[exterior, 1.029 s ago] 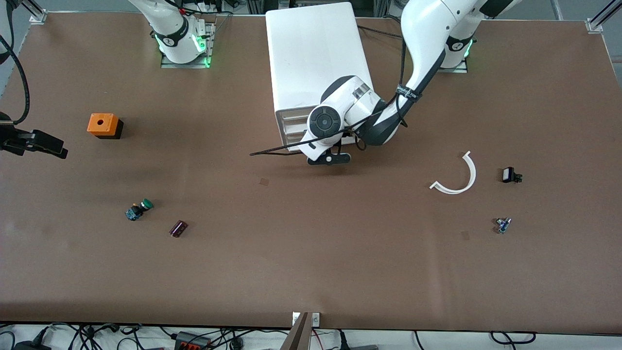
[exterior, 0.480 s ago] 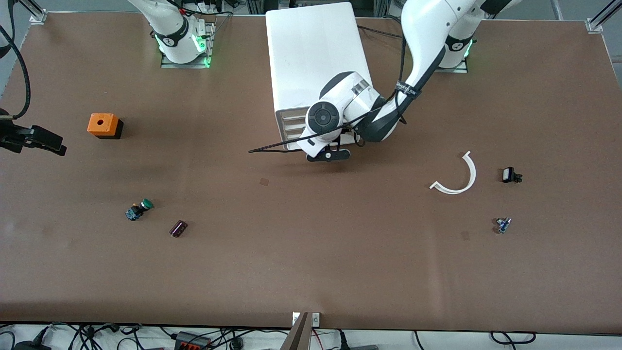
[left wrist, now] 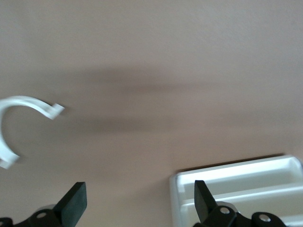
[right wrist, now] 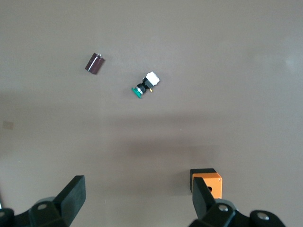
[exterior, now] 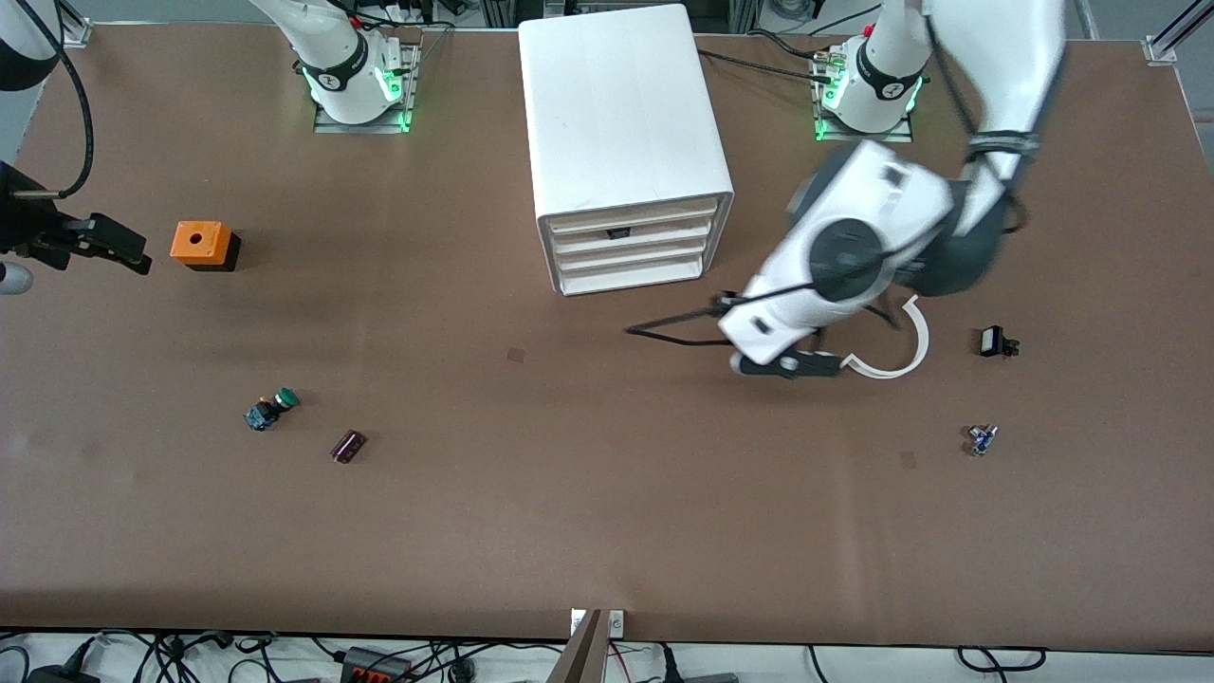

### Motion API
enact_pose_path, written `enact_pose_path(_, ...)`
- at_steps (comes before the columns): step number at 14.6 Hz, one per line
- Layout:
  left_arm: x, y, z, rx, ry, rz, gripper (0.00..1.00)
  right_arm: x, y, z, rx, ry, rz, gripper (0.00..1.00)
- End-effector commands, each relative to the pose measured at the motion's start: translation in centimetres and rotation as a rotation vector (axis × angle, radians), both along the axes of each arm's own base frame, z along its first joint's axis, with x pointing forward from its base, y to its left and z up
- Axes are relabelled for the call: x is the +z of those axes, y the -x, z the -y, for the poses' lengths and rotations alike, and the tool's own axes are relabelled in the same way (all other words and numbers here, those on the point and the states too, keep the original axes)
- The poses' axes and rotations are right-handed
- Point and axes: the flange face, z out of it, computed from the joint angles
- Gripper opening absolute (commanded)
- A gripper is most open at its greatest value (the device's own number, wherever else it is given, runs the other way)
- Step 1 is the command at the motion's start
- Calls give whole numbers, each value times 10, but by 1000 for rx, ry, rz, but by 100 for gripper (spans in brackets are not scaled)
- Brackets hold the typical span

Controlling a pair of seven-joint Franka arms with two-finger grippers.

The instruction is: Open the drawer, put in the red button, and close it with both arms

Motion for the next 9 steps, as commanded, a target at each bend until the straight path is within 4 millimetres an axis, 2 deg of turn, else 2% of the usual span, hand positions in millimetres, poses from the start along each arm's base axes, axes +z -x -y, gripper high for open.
enact_pose_path(1, 26, -23, -73, -111, 13, -14, 100, 2, 18, -1, 25, 19, 18, 100)
enact_pose_path(3, 52, -30, -123, -134, 24, -8, 100, 2, 18, -1, 31, 37, 20, 100)
enact_pose_path(4, 60, -29, -139, -162, 42, -6, 100, 2, 18, 0, 32, 42, 19, 100)
enact_pose_path(6, 87, -16, -152, -172, 31, 15, 100, -2, 17, 0, 21, 42, 8, 100)
enact_pose_path(8, 115, -2, -181, -122, -16, 63, 100, -2, 14, 1, 18, 39, 15, 100)
enact_pose_path(9, 129, 4, -189, -108, -30, 103, 100, -4, 12, 0, 15, 30, 18, 100)
